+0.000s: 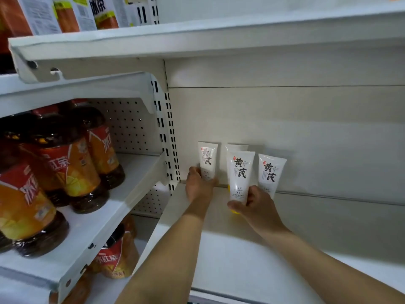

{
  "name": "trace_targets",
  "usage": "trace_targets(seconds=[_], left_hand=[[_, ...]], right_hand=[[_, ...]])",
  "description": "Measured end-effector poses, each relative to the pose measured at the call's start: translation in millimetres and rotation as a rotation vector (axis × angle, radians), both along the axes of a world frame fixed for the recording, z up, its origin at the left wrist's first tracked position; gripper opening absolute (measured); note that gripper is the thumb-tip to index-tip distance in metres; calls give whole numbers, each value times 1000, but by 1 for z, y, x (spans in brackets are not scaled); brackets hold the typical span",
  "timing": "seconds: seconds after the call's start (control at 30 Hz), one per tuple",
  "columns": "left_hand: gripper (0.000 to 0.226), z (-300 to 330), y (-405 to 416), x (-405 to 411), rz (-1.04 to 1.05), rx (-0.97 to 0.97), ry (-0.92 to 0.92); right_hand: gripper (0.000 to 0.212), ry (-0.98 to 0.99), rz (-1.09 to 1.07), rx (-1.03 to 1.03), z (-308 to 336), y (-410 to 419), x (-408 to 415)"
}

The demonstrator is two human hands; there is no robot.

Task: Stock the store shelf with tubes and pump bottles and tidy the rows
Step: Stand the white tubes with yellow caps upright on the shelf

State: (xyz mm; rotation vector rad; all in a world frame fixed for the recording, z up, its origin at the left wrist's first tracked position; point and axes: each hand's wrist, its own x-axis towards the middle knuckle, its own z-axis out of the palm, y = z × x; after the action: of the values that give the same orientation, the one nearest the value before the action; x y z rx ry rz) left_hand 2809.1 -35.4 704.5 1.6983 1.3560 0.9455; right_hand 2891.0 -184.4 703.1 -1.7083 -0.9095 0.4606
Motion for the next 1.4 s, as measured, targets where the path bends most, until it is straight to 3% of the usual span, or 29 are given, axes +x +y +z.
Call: trace_targets(seconds=[0.53, 0.73, 0.87, 0.93, 1.07, 1.23, 1.4], left_hand=[[48, -1, 18, -16, 93, 43, 23], [65, -2, 8, -16, 177, 131, -40], [31, -3, -12, -14, 127, 361, -169], [28, -2, -22, -9, -21, 315, -167], [51, -5, -39, 11, -217, 171, -68], [67, -13, -51, 33, -181, 114, 20], [64, -3, -56, 51, -86, 116, 63]], right_hand=[[28, 30, 66, 39, 3, -2, 0], [28, 3, 61, 32, 8, -8, -3], [27, -26, 33, 45, 13, -16, 0], [28, -34, 0, 63, 15, -19, 2], [29, -33, -34, 92, 19, -29, 6], [33, 19, -52, 123, 18, -41, 11], [30, 15, -65, 119, 16, -52, 16]])
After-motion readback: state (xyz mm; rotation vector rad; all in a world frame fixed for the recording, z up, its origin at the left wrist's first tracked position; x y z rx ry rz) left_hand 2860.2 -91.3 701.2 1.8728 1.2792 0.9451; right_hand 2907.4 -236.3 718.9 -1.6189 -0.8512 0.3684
